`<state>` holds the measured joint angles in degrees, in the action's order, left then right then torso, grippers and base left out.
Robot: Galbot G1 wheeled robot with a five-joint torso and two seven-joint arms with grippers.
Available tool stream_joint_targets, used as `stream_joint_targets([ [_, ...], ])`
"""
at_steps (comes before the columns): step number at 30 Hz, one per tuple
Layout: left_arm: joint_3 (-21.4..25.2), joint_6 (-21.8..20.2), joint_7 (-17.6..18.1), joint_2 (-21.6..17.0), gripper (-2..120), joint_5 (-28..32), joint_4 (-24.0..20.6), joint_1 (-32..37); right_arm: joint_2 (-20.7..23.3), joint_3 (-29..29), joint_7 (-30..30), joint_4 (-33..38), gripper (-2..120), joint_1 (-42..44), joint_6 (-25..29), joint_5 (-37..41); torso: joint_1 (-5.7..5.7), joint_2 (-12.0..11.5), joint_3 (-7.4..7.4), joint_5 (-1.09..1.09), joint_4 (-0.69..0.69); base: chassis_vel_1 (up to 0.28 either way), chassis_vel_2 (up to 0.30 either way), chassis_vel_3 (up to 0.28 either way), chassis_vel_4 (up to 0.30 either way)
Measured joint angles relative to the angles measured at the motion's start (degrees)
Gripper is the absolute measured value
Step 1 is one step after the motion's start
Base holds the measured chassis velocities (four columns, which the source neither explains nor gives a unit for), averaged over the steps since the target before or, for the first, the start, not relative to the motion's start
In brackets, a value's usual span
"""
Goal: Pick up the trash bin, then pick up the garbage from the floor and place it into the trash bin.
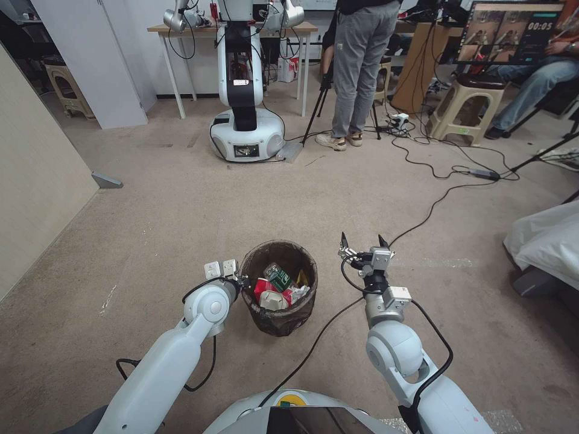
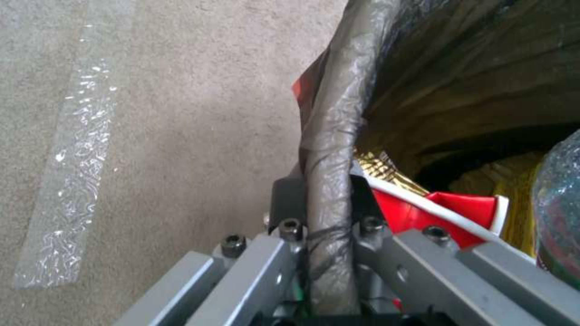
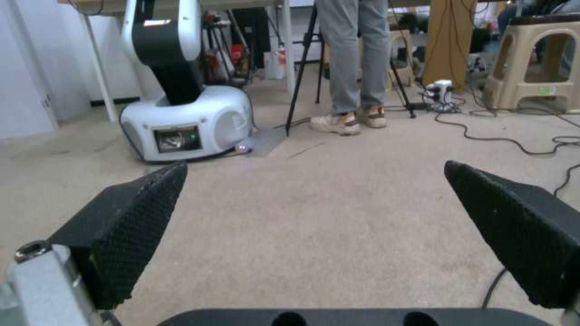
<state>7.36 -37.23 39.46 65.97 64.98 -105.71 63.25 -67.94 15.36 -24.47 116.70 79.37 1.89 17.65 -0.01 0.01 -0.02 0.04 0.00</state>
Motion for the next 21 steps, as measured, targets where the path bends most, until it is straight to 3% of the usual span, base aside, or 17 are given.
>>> stream_joint_targets([
  [7,0.0,0.0,-0.4,0.1,4,-0.4,0.3,0.1,-0.2,-0.1,0.0,0.0,100,0.1,0.1,-0.2,0.00,0.0,0.00,-0.02,0.01,0.000,0.000,0.000,0.000],
  [18,-0.1,1.8,-3.9,0.6,49,-2.1,0.1,0.0,-0.9,0.0,0.0,-0.3,100,0.5,0.3,-0.6,0.01,0.0,0.03,-0.08,-0.01,0.000,0.000,0.000,0.000],
  [21,-0.2,2.3,-4.6,0.7,55,-2.4,-0.1,-0.1,-1.1,0.0,0.0,-0.3,100,0.5,0.3,-0.7,0.01,0.0,0.04,-0.10,-0.02,0.000,0.000,0.000,0.000],
])
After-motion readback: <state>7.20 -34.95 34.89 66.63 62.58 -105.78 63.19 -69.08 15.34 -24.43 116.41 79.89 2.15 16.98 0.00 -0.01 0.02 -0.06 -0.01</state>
